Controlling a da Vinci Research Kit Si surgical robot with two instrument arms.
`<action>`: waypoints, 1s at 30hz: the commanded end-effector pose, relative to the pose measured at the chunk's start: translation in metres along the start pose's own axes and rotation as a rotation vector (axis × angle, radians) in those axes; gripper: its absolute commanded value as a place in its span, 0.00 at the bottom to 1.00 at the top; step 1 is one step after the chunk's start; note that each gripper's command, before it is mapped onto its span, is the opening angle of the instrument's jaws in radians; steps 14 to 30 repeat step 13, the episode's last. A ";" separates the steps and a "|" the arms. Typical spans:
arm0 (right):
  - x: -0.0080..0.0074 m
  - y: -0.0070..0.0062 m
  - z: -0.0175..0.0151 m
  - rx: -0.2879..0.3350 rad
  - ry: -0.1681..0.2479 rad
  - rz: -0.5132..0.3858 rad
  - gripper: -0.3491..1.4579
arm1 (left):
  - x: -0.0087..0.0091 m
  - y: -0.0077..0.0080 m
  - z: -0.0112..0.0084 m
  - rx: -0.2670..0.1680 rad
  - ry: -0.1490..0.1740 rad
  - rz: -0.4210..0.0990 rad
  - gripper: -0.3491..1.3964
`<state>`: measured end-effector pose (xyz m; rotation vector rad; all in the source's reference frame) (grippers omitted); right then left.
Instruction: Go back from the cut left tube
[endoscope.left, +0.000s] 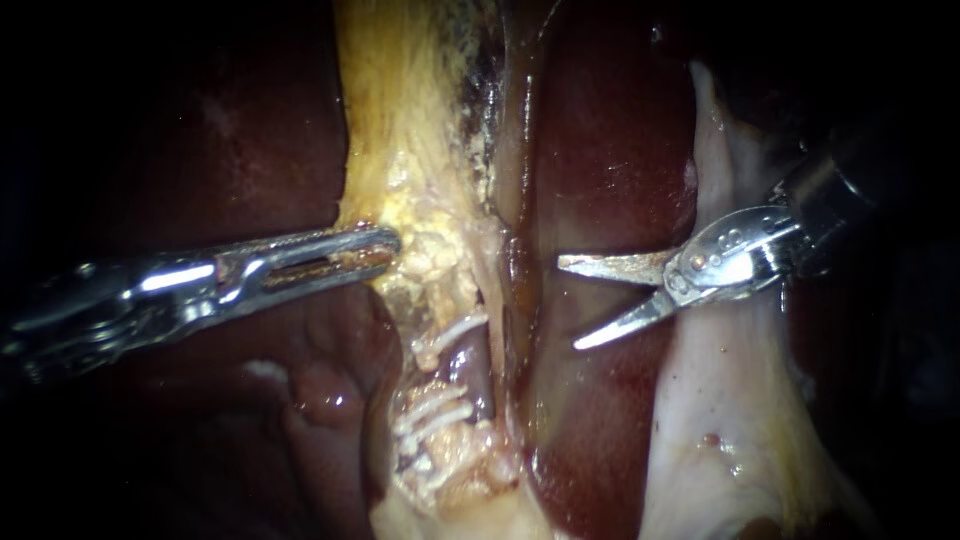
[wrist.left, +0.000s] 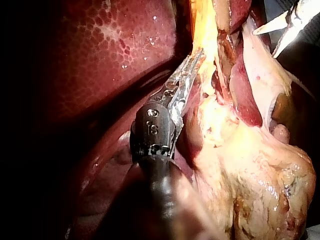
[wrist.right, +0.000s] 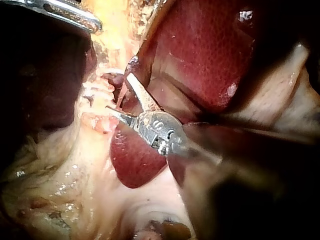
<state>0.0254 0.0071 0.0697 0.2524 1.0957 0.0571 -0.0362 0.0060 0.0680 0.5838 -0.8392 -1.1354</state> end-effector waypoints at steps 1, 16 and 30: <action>0.0000 0.0000 0.0000 0.000 0.001 0.000 0.98 | 0.0000 0.0000 0.0001 0.002 0.002 0.000 0.00; 0.0000 -0.0001 -0.0002 0.001 0.001 0.001 0.98 | -0.0001 0.0001 0.0001 0.003 0.002 0.000 0.00; 0.0000 -0.0001 -0.0002 0.001 0.001 0.001 0.98 | -0.0001 0.0001 0.0001 0.003 0.002 0.000 0.00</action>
